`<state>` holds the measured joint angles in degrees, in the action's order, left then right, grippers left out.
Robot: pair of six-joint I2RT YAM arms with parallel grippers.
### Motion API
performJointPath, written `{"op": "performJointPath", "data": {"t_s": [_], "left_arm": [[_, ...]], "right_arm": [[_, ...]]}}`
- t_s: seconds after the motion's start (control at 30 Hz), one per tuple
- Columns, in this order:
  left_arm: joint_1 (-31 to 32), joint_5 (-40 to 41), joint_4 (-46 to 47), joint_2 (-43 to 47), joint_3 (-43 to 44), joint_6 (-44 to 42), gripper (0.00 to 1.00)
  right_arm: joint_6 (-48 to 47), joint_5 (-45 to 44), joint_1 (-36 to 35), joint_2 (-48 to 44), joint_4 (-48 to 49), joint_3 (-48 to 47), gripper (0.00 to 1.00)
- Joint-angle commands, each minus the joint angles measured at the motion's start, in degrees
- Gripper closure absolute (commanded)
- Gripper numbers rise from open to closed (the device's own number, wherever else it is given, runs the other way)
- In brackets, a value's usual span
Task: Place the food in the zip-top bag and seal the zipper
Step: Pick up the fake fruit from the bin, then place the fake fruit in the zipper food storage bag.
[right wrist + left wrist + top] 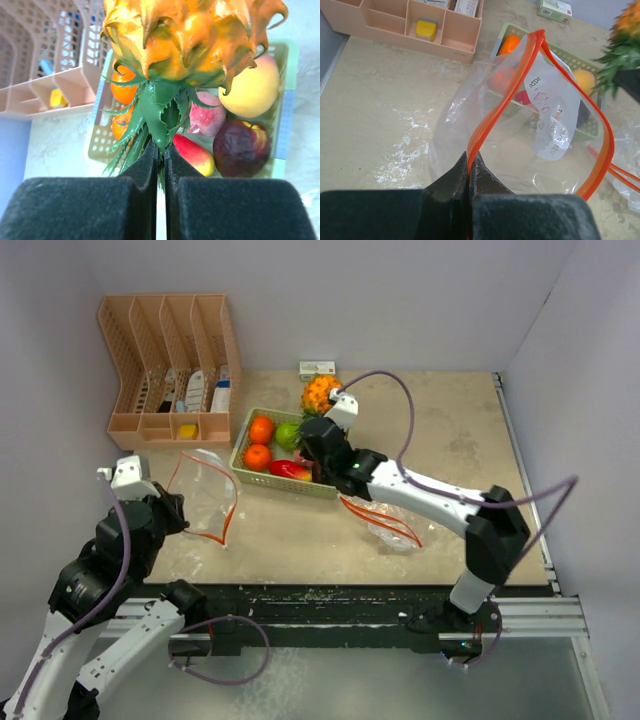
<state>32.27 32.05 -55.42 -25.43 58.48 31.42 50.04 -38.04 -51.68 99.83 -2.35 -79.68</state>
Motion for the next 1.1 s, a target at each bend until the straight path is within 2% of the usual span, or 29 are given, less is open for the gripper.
{"op": "performJointPath", "data": {"t_s": [0.0,0.1,0.3,0.5,0.7,0.83,1.07], "left_arm": [[-0.3,0.8,6.2,-2.9,-1.4,-0.3,1.00],[-0.3,-0.4,9.8,-5.8,-3.3,-0.1,1.00],[-0.3,-3.0,18.4,-12.1,-9.5,1.6,1.00],[-0.3,-3.7,26.5,-16.8,-13.2,1.6,1.00],[-0.3,-4.8,30.9,-19.8,-14.4,1.6,1.00],[-0.3,-5.0,31.0,-19.2,-14.5,1.7,1.00],[-0.3,-3.9,29.4,-16.3,-14.0,1.2,1.00]], "right_arm": [[-12.8,5.3,0.3,-10.7,3.9,4.1,1.00],[-18.7,11.6,0.3,-16.2,4.2,7.4,1.00],[-28.0,30.5,0.3,-25.5,2.9,11.0,1.00],[-33.3,41.6,0.3,-32.1,-2.5,11.2,1.00],[-33.7,54.8,0.2,-32.6,-3.3,12.1,1.00],[-32.5,58.1,-0.9,-30.6,-2.0,13.0,1.00],[-31.5,56.8,-4.0,-27.6,1.7,13.7,1.00]]}}
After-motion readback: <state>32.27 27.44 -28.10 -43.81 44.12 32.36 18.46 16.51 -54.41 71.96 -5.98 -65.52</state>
